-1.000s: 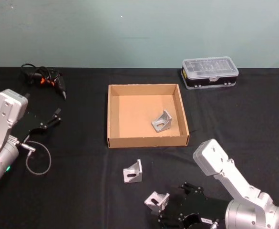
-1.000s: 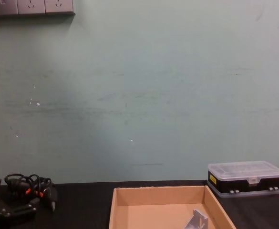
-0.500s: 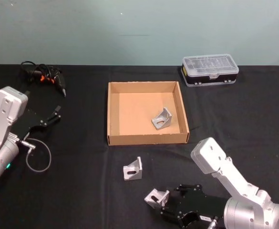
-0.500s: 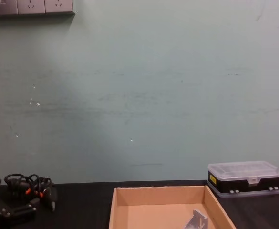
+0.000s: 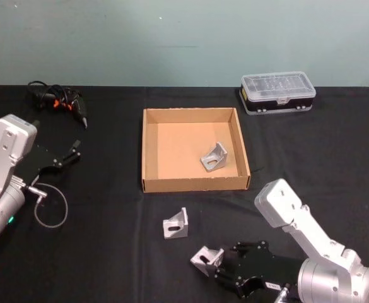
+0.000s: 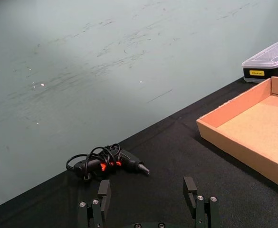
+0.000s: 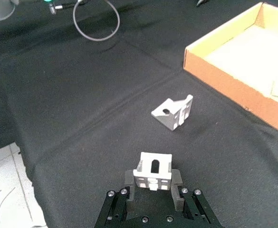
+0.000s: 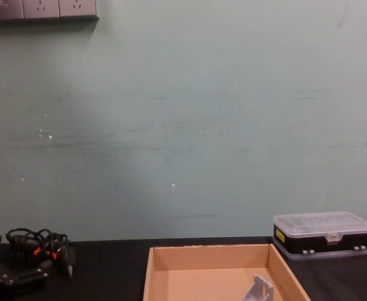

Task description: Use one hand to pick up the angle iron from the table and place it into the box.

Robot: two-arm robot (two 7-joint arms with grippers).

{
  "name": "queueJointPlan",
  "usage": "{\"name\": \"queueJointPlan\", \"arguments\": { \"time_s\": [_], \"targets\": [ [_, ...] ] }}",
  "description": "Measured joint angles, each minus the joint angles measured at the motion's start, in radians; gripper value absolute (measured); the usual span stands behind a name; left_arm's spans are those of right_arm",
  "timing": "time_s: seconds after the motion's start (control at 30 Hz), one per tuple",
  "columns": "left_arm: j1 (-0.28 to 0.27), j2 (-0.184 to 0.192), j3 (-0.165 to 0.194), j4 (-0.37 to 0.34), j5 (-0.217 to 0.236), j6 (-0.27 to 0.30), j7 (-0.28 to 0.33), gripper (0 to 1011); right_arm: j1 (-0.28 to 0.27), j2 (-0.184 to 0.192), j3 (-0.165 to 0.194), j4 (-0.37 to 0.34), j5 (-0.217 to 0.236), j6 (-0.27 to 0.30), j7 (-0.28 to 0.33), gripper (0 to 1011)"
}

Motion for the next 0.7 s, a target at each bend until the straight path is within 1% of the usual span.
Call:
{"name": "queueJointPlan", "arguments": {
  "time_s": [0.23,0.27,0.37,0.4,0.5,0.63,0.67,0.7],
  "targets": [
    [0.0,0.0,0.0,0.0,0.0,0.0,0.0,1000,-0.005,0.004,0.045,-0.044,0.023,-0.003,-0.009,446],
    [0.0,0.0,0.0,0.0,0.0,0.0,0.0,1000,-0.003,0.003,0.056,-0.053,0.031,-0.004,-0.013,446],
    [0.0,0.0,0.0,0.0,0.0,0.0,0.0,1000,0.005,0.001,0.076,-0.065,0.041,-0.008,-0.022,446],
    [0.0,0.0,0.0,0.0,0.0,0.0,0.0,1000,0.013,-0.002,0.087,-0.071,0.046,-0.01,-0.028,446],
    [0.0,0.0,0.0,0.0,0.0,0.0,0.0,1000,0.038,-0.016,0.101,-0.074,0.049,-0.02,-0.044,446],
    [0.0,0.0,0.0,0.0,0.0,0.0,0.0,1000,0.085,-0.04,0.104,-0.057,0.035,-0.034,-0.068,446],
    [0.0,0.0,0.0,0.0,0.0,0.0,0.0,1000,0.109,-0.053,0.099,-0.043,0.023,-0.038,-0.076,446],
    [0.0,0.0,0.0,0.0,0.0,0.0,0.0,1000,0.121,-0.06,0.097,-0.033,0.016,-0.038,-0.08,446]
  ]
}}
